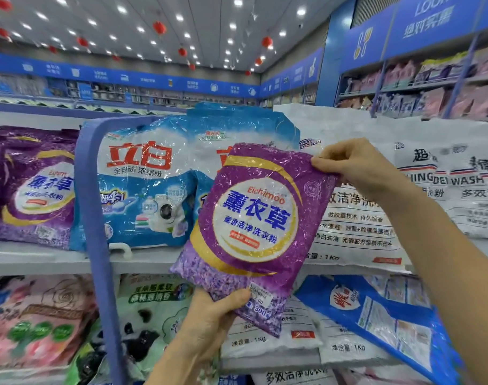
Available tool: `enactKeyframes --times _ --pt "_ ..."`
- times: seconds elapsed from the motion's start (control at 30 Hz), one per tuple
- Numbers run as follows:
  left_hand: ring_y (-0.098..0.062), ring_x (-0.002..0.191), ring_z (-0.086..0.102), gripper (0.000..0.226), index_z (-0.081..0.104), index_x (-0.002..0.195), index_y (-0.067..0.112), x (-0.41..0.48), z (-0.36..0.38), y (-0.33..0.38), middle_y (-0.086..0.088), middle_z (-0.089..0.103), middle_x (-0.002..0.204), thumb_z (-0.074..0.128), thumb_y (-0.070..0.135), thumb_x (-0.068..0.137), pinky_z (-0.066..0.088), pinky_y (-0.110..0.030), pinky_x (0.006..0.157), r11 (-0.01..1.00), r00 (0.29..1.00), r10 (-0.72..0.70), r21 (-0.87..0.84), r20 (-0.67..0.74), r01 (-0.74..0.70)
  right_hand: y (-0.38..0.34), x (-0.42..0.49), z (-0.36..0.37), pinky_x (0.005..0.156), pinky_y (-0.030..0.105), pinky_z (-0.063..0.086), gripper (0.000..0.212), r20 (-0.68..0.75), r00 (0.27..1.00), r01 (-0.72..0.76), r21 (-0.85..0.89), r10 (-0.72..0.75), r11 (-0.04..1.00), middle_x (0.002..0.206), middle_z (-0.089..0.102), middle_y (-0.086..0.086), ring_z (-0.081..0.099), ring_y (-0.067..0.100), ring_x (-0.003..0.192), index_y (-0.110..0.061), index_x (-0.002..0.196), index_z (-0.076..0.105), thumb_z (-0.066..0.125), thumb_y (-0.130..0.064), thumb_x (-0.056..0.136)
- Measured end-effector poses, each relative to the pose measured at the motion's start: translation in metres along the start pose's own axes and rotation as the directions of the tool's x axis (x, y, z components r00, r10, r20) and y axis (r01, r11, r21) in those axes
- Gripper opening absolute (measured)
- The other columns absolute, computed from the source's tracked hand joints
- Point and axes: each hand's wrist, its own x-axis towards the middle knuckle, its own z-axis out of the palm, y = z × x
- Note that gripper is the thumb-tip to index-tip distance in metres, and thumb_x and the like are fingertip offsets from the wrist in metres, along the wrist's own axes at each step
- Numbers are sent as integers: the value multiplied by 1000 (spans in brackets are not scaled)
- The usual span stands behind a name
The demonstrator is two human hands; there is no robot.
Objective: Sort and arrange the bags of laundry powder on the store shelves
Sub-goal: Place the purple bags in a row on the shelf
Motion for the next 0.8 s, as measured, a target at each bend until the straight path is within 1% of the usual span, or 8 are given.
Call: enactKeyframes --times 0.17,0.23,0.3,0.37,0.43,0.53,0.6,0.8 --pt "-31 88 70 121 47 127 -1 -5 3 8 -19 71 99 99 15 19 58 -34 68 999 999 42 -21 12 -41 9 -5 18 54 21 52 24 -83 993 -47 352 81 935 62 67 -3 60 8 56 -16 65 71 61 -13 86" --pt "-30 87 70 120 48 125 0 -7 3 14 -18 72 98 99 17 18 58 -34 68 998 999 52 -21 12 -52 13 -10 34 64 29 57 14 -13 983 -139 613 185 777 76 72 1 66 14 67 -15 82 71 62 -25 82" --pt "-31 90 70 120 49 127 4 -9 4 20 -18 71 104 99 21 19 59 -39 72 999 999 45 -23 -6 -46 16 -16 53 68 33 59 26 67 968 -211 734 241 645 87 74 4 70 18 77 -14 92 70 64 -32 74" --pt "-32 102 66 118 50 131 11 -11 6 28 -17 67 118 98 32 26 55 -47 83 997 1000 26 -67 -8 -26 16 -19 70 62 32 58 28 18 960 -194 760 278 620 86 75 5 72 19 76 -12 96 69 67 -26 72" --pt "-28 109 64 93 51 132 13 -11 8 33 -13 66 123 89 39 52 50 -44 86 991 998 52 -123 -26 -55 13 -18 79 60 31 58 27 -105 947 -115 771 303 626 85 75 4 72 20 76 -10 102 67 69 -18 77" --pt "-20 88 71 39 60 115 11 -6 -1 32 -6 74 103 59 25 79 58 -35 72 966 952 226 -79 -208 -247 6 -14 81 61 31 58 13 -195 951 -13 754 242 657 83 75 3 72 19 76 -13 95 68 67 -15 83" --pt "-16 68 68 16 63 96 9 -6 -11 32 -4 73 81 55 19 85 58 -28 59 943 897 328 52 -296 -328 1 -12 80 59 29 57 4 -209 955 14 740 210 673 79 75 2 72 17 72 -15 85 69 65 -13 85" --pt "-21 55 68 19 58 79 5 -12 -32 25 -11 69 64 63 24 77 56 -24 54 872 833 461 332 -305 -361 -3 -8 76 55 26 56 3 -196 958 -24 677 211 736 74 74 -1 72 15 68 -13 88 67 65 -13 86"
